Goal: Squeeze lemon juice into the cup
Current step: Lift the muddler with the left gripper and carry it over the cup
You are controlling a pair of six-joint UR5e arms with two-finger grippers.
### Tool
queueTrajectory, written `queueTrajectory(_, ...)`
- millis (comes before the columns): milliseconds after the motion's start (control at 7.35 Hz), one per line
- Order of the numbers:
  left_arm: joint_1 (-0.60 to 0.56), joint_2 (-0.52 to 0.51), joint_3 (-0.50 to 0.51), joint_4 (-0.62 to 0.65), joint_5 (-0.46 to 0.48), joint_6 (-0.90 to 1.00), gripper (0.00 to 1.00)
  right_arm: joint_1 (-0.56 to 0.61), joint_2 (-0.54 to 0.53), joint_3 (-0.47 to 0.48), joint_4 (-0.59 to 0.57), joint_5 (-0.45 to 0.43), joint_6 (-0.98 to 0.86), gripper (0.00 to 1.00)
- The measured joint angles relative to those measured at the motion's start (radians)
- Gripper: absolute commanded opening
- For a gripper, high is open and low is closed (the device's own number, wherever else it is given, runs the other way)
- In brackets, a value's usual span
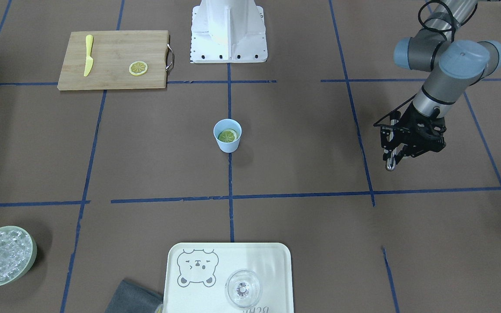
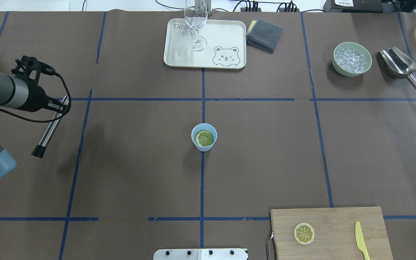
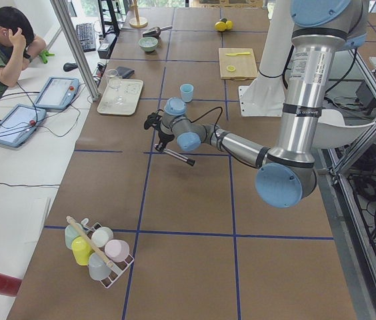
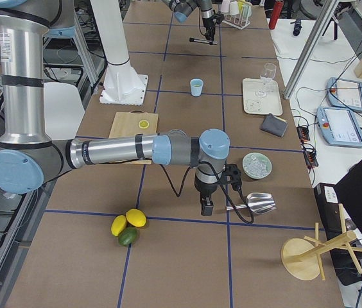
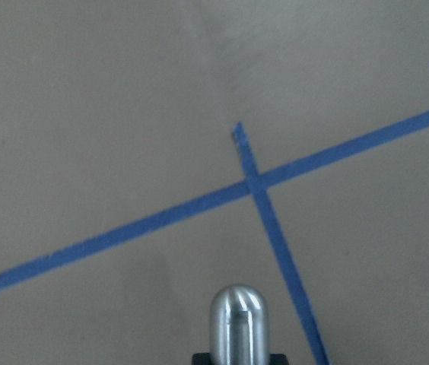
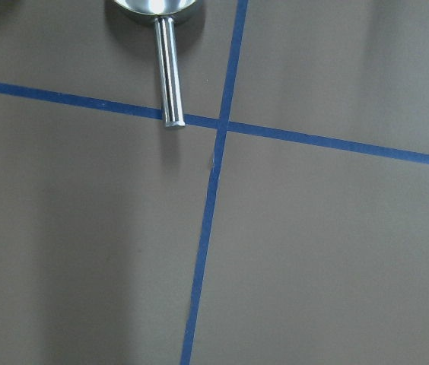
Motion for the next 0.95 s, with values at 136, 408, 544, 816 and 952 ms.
queueTrajectory(136, -0.002, -0.059, -0.021, -0.012, 0.055, 0.029, 0.0, 0.001, -0.003, 0.0, 0.0, 0.0, 0.001, 1.0)
queueTrajectory(408, -0.002, -0.126, -0.043, -0.162, 0.091, 0.01, 0.0, 0.004, -0.007, 0.0, 0.0, 0.0, 0.0, 1.0)
queueTrajectory(544, 0.001, -0.132, -0.04, -0.287, 0.122, -0.02, 0.0, 0.006, -0.009, -0.001, 0.0, 0.0, 0.0, 1.0)
queueTrajectory(816, 0.029, -0.144, -0.034, -0.51, 0.211, -0.043, 0.0, 0.013, -0.016, 0.0, 0.0, 0.002, 0.0, 1.0)
queueTrajectory(952, 0.056, -0.167, -0.02, -0.623, 0.225, -0.027, 0.0, 0.017, -0.023, 0.0, 0.001, 0.004, 0.0, 1.0)
